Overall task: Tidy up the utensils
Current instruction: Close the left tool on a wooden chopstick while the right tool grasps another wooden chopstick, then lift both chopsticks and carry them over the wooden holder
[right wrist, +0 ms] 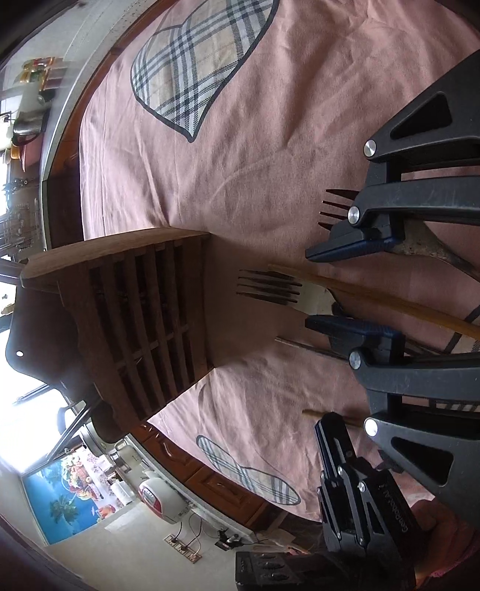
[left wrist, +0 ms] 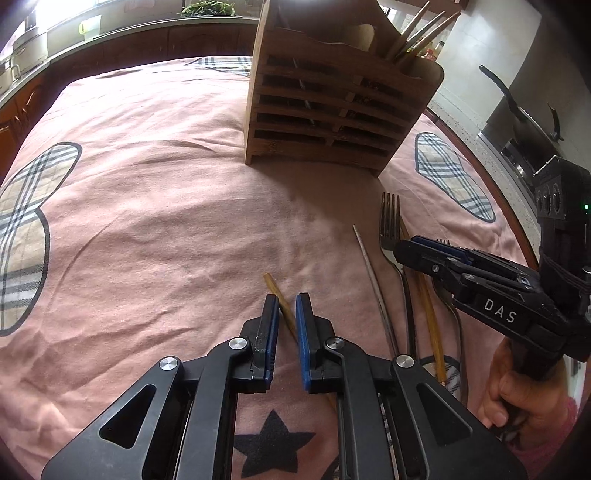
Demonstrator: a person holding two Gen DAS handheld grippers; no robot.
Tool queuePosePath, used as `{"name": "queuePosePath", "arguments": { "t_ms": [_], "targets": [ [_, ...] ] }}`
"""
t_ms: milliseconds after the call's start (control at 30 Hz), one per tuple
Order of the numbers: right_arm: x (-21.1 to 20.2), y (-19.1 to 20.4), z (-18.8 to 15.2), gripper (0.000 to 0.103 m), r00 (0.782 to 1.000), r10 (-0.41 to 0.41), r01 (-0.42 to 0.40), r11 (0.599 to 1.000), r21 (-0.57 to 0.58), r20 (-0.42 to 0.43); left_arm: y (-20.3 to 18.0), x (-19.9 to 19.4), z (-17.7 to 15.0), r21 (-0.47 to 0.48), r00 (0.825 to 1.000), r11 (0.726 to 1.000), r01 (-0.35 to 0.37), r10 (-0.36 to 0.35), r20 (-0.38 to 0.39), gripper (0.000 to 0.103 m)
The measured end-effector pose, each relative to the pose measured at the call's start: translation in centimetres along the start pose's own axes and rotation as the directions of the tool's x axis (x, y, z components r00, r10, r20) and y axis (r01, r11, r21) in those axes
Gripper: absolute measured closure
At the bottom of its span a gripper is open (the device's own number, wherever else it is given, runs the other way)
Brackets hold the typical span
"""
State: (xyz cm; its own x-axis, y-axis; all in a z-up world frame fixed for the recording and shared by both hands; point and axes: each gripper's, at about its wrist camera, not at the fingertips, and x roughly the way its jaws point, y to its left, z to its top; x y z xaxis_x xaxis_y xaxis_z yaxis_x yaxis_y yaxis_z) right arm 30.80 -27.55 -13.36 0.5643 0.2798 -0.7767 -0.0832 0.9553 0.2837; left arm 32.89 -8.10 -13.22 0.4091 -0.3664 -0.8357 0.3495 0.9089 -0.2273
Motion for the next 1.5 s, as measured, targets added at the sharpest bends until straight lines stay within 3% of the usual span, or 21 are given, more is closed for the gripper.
{"name": "queuePosePath", "arguments": {
  "t_ms": [167, 233, 400, 500, 900, 1500],
  "targets": [
    [0.6, 0.1, 0.7, 0.079, 1.000, -0.014, 0.013, 1.000, -0.026, -0.011, -0.7, 0.3, 0.2, 0.017, 1.000, 1.000, -0.007, 0.007, -0.008, 0.088],
    [0.5, 0.1, 0.6, 0.093, 1.000, -0.029, 0.028, 0.999, -0.030, -0.011, -1.2, 0.5, 0.2, 0.036, 1.000, 0.999, -0.020, 0.021, -0.003, 0.089],
    [-0.1, -1.0, 0.4, 0.097, 1.000, 0.013, -0.012, 1.000, 0.025, -0.007, -1.3, 0.4, 0.2, 0.050, 1.000, 0.998, -0.029, 0.029, 0.005, 0.092],
    [-1.0, -1.2, 0.4, 0.098, 1.000, 0.027, -0.027, 0.999, 0.041, 0.010, -1.0, 0.0, 0.0, 0.033, 1.000, 0.999, -0.012, 0.011, 0.012, 0.098],
    [-6.3, -0.4, 0.5, 0.098, 0.990, 0.068, -0.073, 0.996, 0.042, 0.122, -0.3, -6.4, -0.3, -0.031, 0.990, 0.998, 0.047, -0.042, 0.137, 0.098],
    [-14.0, 2.1, 0.0, 0.098, 0.954, 0.079, -0.078, 0.997, -0.016, 0.290, -0.4, -15.1, -2.7, -0.052, 0.943, 0.996, 0.071, -0.050, 0.328, 0.098]
  ]
}}
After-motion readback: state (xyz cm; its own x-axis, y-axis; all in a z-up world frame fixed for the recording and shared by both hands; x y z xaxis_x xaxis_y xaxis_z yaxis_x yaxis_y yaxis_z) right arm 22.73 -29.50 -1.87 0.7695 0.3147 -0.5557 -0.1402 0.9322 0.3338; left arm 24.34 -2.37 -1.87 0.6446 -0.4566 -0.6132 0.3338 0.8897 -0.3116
